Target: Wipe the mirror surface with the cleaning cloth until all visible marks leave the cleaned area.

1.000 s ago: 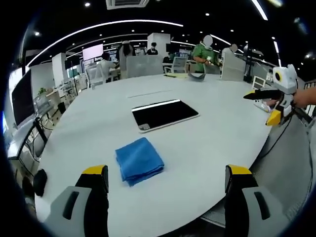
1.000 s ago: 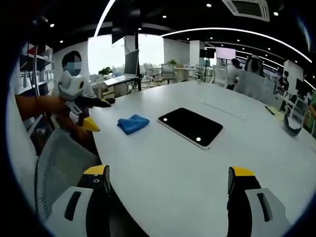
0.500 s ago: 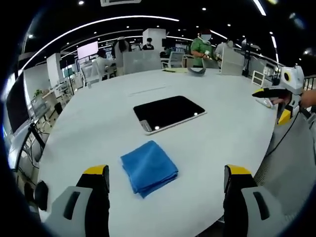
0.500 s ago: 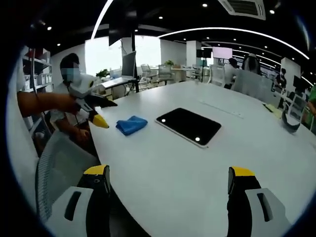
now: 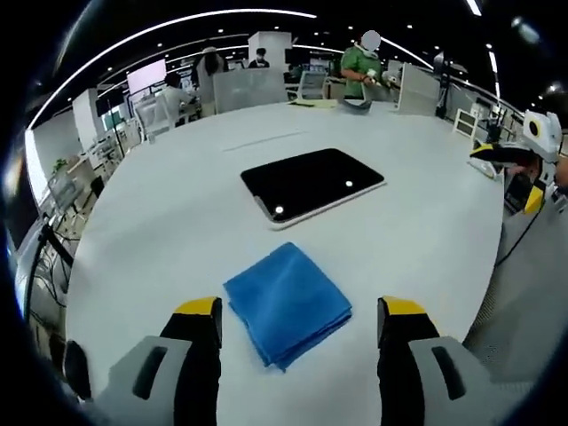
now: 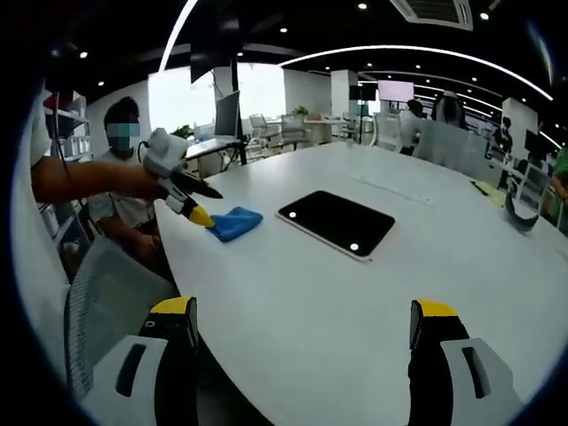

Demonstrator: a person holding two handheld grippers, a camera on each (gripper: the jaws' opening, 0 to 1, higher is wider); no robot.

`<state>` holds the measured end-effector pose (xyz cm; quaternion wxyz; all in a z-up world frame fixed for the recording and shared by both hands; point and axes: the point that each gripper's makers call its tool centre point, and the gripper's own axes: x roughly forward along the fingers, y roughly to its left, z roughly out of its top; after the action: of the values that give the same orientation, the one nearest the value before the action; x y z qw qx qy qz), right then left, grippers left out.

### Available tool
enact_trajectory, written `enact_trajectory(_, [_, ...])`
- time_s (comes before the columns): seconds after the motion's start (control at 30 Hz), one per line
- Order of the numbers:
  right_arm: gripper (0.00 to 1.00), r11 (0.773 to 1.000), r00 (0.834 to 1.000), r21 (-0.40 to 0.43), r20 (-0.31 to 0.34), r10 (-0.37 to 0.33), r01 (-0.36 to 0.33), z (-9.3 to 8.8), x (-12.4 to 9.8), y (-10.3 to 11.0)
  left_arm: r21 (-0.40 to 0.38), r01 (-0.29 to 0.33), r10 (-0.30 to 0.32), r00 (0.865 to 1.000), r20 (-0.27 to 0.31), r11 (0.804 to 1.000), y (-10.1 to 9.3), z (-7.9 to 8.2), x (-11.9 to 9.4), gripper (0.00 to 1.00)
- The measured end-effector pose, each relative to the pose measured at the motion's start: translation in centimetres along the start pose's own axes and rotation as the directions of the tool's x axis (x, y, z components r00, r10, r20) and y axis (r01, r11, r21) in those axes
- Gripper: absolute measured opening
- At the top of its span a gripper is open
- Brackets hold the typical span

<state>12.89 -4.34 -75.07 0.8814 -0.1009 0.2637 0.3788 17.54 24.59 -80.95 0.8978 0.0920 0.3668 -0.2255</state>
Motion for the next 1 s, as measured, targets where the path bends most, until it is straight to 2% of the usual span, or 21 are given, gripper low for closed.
enact_trajectory(0.3, [1.0, 1.0, 1.0, 0.02, 0.001, -0.01, 0.01, -0.4, -0.1, 0.0, 0.024, 0.033, -0.032, 0.999, -0.043, 0.999, 0.4, 0.1, 1.3, 0.61])
enact_trajectory(0.6, [1.0, 0.999, 1.0, 0.029, 0.001, -0.015, 0.015, -0.6, -0.3, 0.0, 0.026, 0.053, -0.051, 0.996, -0.079, 0.998, 0.3, -0.4, 2.1, 0.59])
enact_trajectory(1.0, [1.0, 0.999, 1.0, 0.044, 0.0, -0.014, 0.014, -0.9, -0.3, 0.1, 0.02, 0.066, -0.063, 0.989, -0.133, 0.998, 0.4, -1.4, 3.1, 0.52])
